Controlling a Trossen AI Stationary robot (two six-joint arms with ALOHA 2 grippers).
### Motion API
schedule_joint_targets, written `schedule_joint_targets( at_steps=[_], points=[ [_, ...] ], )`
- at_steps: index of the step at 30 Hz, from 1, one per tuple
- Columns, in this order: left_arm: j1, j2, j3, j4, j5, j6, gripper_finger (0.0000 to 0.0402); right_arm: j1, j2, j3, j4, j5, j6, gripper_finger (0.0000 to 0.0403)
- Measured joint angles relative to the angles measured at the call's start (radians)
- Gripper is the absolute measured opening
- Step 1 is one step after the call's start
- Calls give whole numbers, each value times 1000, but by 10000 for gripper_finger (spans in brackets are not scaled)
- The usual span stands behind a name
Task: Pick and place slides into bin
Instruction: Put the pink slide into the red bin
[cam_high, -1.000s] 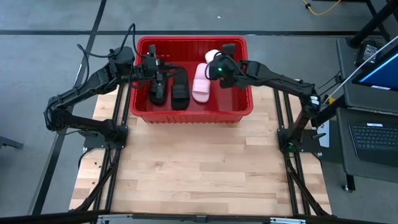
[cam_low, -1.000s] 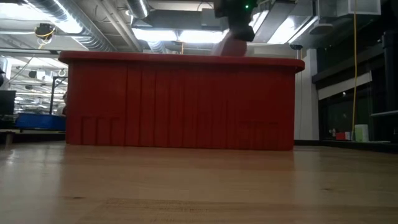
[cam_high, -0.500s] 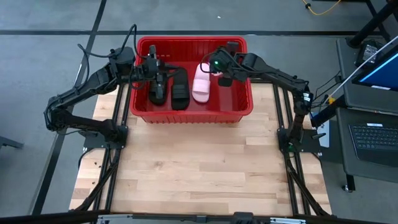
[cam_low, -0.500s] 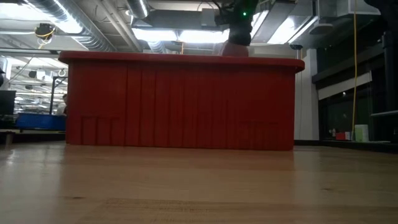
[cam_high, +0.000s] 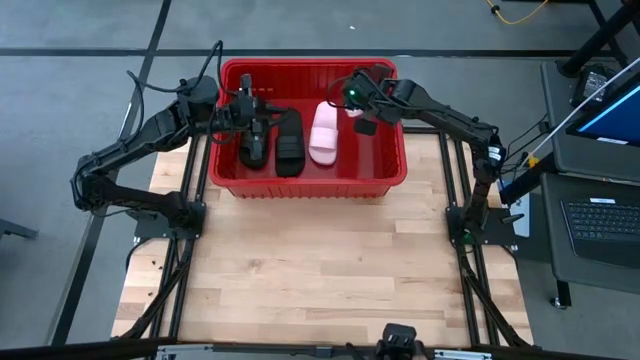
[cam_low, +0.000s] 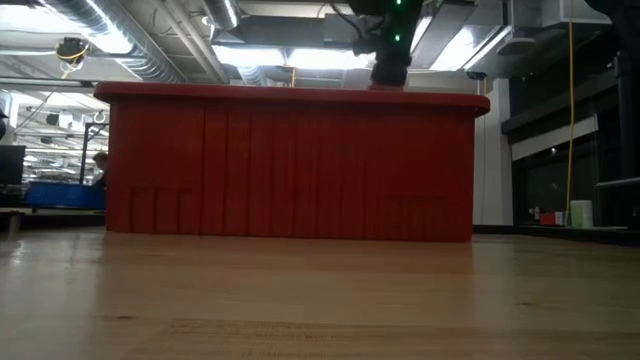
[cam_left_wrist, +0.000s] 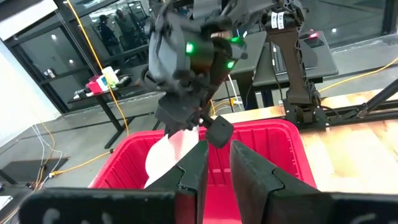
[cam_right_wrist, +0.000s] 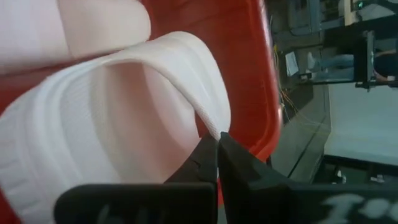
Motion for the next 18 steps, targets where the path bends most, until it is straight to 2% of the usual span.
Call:
schedule_joint_targets(
  at_steps=[10,18],
  points=[
    [0,0,0,-1,0,-1,61,-30,2,-165,141,1,-1,2],
    [0,0,0,-2,0,-8,59,-51,1,-238,195,1,-4,2]
  ],
)
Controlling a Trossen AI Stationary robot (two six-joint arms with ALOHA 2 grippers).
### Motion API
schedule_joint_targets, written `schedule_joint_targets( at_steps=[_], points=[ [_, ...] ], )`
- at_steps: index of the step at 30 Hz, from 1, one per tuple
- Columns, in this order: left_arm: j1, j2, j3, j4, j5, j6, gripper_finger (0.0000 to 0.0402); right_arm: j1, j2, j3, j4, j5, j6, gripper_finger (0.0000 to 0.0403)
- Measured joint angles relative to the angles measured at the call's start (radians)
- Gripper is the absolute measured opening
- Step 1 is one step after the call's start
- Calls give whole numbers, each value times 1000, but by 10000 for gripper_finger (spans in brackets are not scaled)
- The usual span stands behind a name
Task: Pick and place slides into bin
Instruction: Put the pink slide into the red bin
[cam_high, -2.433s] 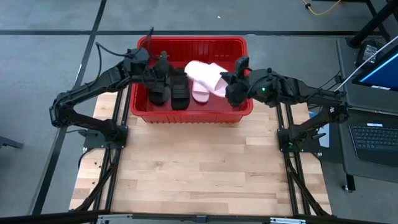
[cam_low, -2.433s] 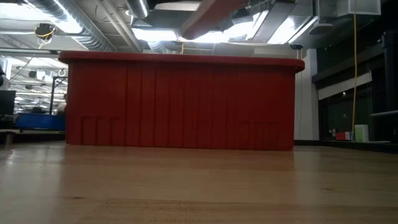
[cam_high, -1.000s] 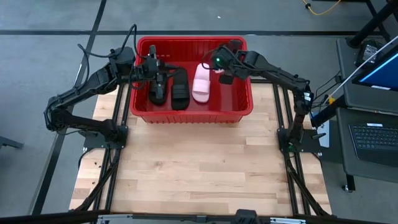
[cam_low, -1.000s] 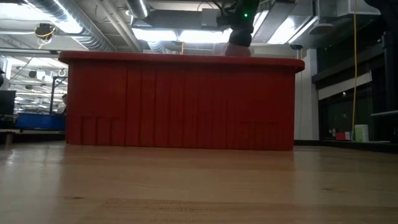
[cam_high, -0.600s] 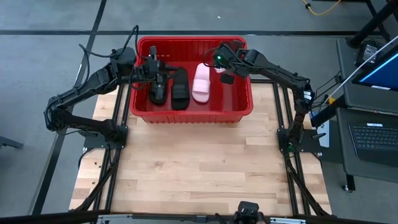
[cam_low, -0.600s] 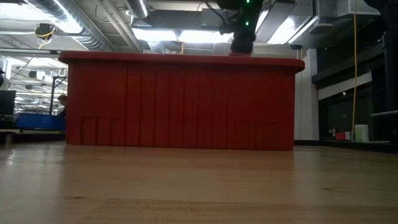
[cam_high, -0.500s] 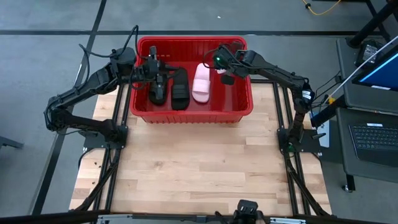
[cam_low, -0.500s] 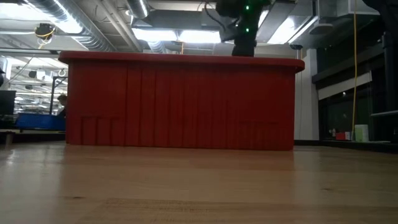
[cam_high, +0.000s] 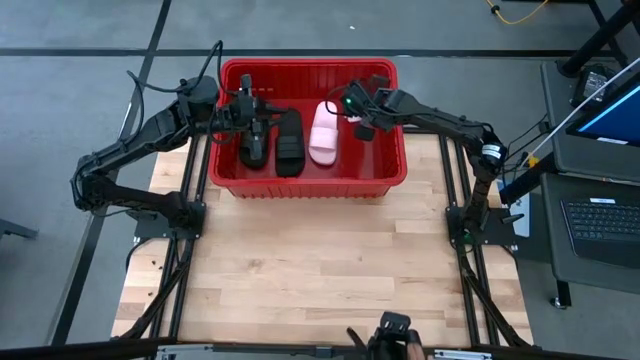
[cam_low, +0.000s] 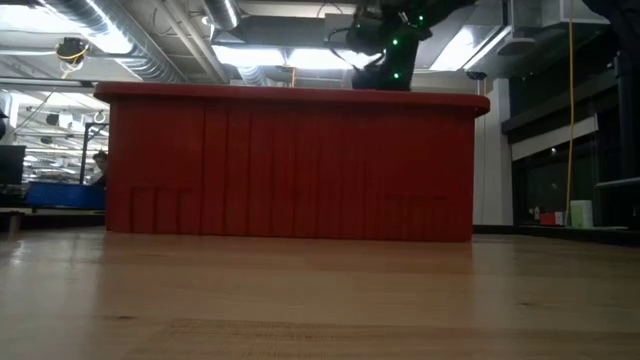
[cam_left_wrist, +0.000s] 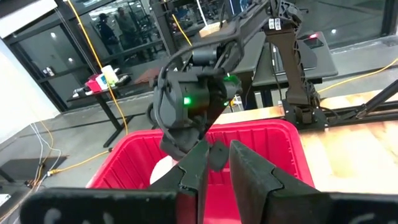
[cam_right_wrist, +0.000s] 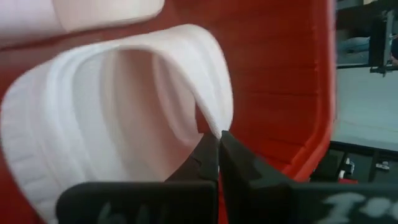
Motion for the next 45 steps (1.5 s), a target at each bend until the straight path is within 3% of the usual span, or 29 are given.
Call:
schedule_joint_targets(
  at_steps=[11,24,37,45],
  points=[
    [0,0,0,-3,0,-22,59,-25,0,-104,139,-22,-1,2],
    [0,0,0,-3,0,-52,59,-57,0,-107,197,-27,-6,2],
    [-1,0,0,-17,0,-78,59,-70,0,-106,201,-114,-3,2],
    [-4,0,-1,-17,0,-100,59,-69,0,-106,110,-157,-1,2]
  ],
)
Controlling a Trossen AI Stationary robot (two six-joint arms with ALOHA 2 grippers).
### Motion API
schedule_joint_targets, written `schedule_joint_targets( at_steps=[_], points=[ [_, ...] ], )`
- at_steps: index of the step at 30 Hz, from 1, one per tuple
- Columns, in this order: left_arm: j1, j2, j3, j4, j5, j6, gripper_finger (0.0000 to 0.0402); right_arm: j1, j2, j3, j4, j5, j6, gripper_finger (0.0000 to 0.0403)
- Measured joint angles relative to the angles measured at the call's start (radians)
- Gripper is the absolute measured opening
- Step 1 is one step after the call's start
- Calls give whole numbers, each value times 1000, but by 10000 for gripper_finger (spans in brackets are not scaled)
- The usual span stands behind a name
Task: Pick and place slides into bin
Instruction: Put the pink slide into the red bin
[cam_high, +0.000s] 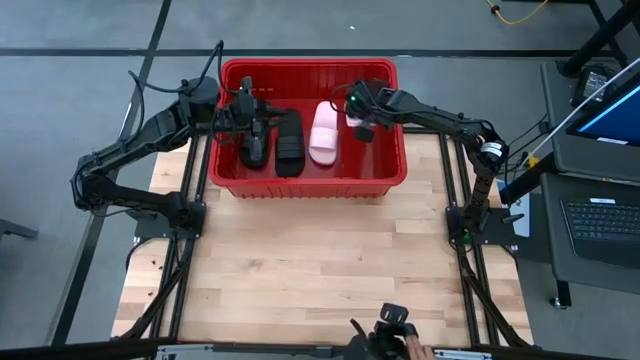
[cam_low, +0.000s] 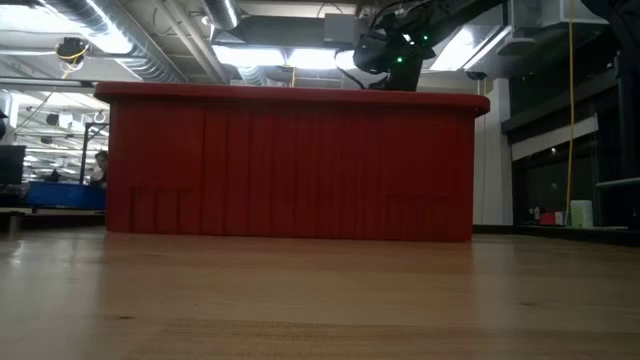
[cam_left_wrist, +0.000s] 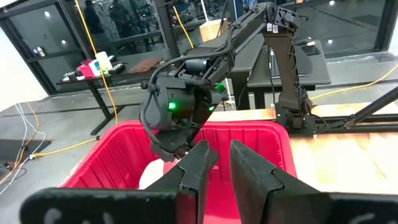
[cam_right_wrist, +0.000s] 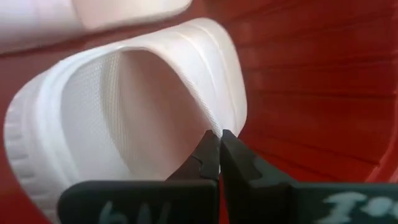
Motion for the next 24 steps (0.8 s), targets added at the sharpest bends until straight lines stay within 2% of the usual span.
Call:
schedule_joint_targets(
  at_steps=[2,6,11,17,24],
  points=[
    [0,0,0,0,0,-1,59,0,0,0,-33,-19,0,2],
    [0,0,0,0,2,-23,59,0,0,0,-99,-132,5,2],
    [0,0,0,0,3,-25,59,0,0,0,-104,-200,5,2],
    [0,0,-1,0,4,-57,59,0,0,-27,-101,-236,6,2],
    [0,0,-1,-1,4,-77,59,0,0,-173,-47,-253,6,2]
  ],
)
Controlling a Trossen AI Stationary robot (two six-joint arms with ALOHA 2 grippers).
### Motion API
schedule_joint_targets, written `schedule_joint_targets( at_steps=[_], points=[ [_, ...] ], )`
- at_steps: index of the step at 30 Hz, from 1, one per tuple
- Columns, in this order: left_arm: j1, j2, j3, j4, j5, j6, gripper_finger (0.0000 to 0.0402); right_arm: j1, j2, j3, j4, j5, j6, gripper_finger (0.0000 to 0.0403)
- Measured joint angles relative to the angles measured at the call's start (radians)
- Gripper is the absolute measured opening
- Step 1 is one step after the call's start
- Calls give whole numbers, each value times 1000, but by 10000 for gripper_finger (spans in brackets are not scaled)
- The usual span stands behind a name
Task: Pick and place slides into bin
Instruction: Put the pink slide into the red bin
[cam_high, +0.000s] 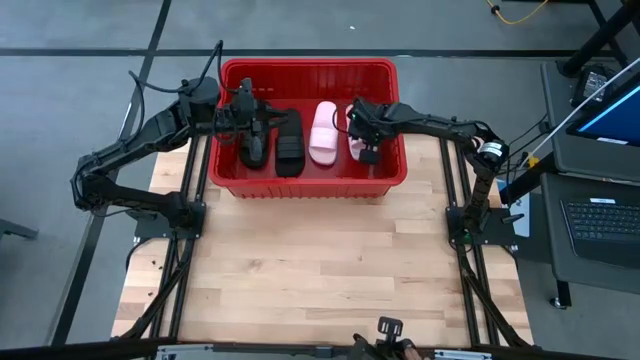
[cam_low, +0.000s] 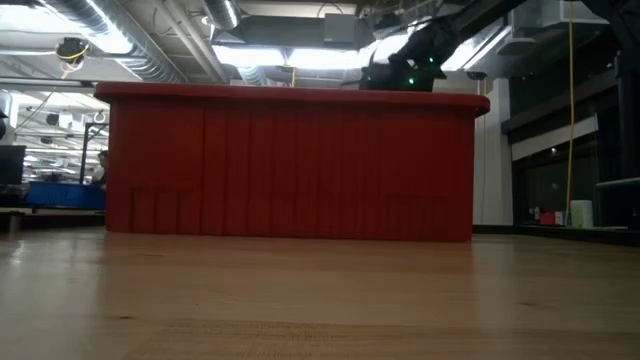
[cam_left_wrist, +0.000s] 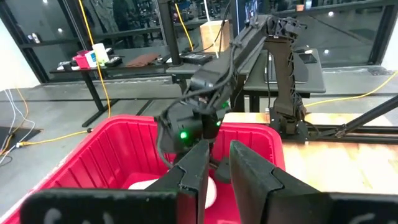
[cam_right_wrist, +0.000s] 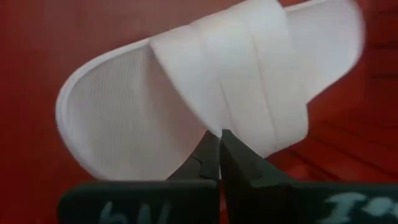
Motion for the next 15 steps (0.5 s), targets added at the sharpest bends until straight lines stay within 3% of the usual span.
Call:
schedule_joint_targets(
  at_steps=[5,15],
  points=[
    [0,0,0,0,0,0,59,3,1,-66,38,-25,6,2],
    [0,0,0,0,0,0,59,4,1,-72,49,-112,6,6]
  ],
)
